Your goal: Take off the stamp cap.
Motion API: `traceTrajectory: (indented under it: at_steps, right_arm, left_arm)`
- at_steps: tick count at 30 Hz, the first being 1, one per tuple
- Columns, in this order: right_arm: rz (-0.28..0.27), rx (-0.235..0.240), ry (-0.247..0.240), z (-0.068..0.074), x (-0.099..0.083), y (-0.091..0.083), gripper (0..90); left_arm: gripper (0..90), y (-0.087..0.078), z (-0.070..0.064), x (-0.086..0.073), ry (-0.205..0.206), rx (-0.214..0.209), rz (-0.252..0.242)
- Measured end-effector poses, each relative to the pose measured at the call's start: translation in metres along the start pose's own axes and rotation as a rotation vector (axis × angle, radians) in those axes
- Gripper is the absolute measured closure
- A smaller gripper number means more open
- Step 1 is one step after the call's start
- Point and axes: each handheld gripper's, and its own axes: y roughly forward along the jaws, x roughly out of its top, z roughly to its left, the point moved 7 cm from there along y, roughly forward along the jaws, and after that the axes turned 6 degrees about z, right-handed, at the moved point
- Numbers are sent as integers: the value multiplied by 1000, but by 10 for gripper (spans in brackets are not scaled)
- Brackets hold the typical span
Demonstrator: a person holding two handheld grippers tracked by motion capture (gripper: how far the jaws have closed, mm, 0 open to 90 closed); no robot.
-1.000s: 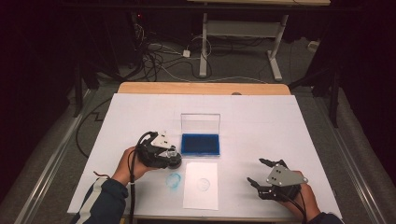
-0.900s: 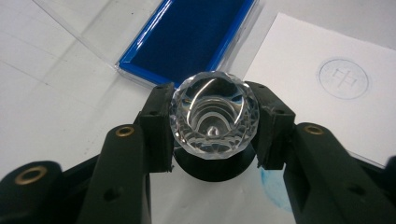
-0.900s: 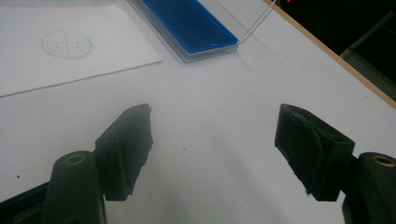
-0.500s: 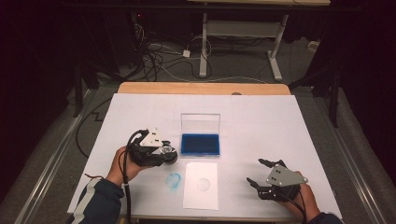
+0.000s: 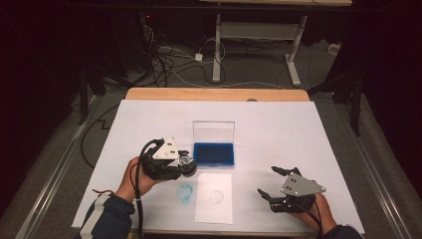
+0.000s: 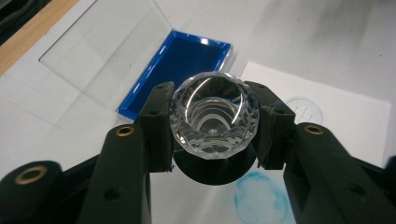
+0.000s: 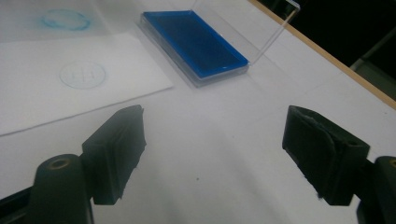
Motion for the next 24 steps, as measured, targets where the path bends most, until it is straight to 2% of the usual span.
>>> traceTrajectory:
  at_steps: [8,12,13,15,18,20,21,22,24]
  right_arm:
    - [-27,41,3,4,16,9,206]
    - [-36,55,10,5,23,15,203]
    - [-41,65,11,6,26,17,207]
    - [-72,127,35,12,37,26,226]
    - [-75,149,34,18,43,34,221]
    - [-79,195,36,29,52,46,214]
    - [-79,195,36,29,52,46,214]
    - [-75,221,24,38,58,52,206]
    - [-77,231,20,41,61,55,207]
  left_arm:
    - [544,-5,-12,13,24,-8,-33]
    - [544,-3,-16,20,35,-27,-42]
    - [544,-2,-18,22,37,-31,-49]
    - [544,0,-21,26,44,-40,-55]
    - [544,4,-27,30,59,-51,-51]
    - [544,8,-32,33,65,-59,-52]
    - [544,8,-32,33,65,-59,-52]
    - [544,9,-34,33,68,-70,-53]
    - [544,11,-38,35,72,-87,-62]
